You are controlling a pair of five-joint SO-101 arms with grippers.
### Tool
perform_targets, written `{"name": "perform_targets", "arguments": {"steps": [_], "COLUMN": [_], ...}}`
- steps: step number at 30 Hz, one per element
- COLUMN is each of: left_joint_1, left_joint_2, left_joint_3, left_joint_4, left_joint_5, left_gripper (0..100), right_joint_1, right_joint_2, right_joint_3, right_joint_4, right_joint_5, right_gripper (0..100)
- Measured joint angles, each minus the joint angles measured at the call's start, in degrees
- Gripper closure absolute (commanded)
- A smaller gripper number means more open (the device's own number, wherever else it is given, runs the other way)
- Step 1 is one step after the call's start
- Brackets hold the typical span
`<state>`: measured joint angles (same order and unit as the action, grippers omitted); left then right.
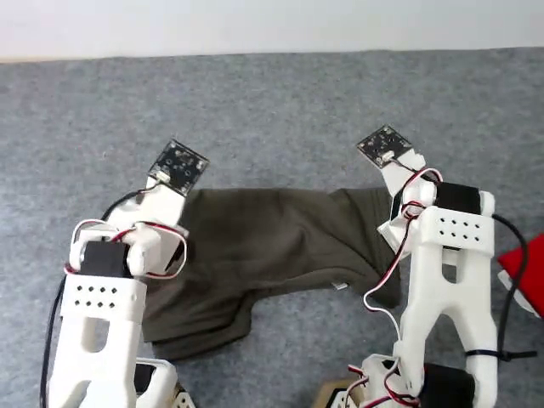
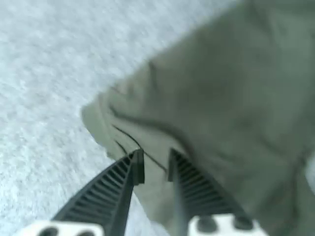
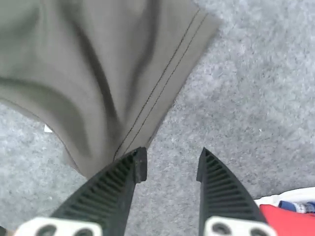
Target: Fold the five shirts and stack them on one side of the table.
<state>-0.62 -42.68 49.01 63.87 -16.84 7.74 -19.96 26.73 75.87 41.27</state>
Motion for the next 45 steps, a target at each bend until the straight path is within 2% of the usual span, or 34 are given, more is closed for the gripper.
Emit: {"name": "perform_targets", "arguments": {"steps": [4, 7, 12, 16, 21, 23, 27, 34, 45], "left_joint_1": [-1.49, -1.93, -1.93, -3.25, -9.49, -9.93, -10.55, -10.55, -10.55], "left_joint_2": [0.00, 0.00, 0.00, 0.00, 0.00, 0.53, 5.63, 16.09, 16.70], "left_joint_3": [6.33, 8.97, 11.08, 12.22, 13.10, 13.80, 15.12, 13.19, 13.01], "left_joint_4": [-11.16, -14.77, -15.91, -16.09, -19.43, -20.48, -24.44, -27.43, -27.43], "left_joint_5": [3.08, 3.69, 4.75, 6.59, 6.95, 6.95, 6.95, 10.73, 11.08], "left_gripper": [97, 97, 97, 97, 97, 97, 97, 97, 97], "right_joint_1": [0.00, 0.00, 0.00, -2.81, -7.12, -8.53, -9.23, -9.41, -9.67], "right_joint_2": [0.00, 0.00, 2.46, 8.70, 17.14, 21.01, 29.19, 40.79, 57.05], "right_joint_3": [0.00, 0.00, 0.00, -0.35, -9.49, -13.19, -21.01, -32.62, -45.36], "right_joint_4": [-0.18, -0.18, -0.35, -0.35, -0.35, -0.35, -0.35, -0.35, -0.35], "right_joint_5": [-2.90, -5.27, -9.23, -10.02, -10.20, -10.20, -12.40, -15.74, -15.74], "right_gripper": [82.7, 83.5, 91.4, 92.0, 92.0, 92.3, 99.1, 98.8, 98.8]}}
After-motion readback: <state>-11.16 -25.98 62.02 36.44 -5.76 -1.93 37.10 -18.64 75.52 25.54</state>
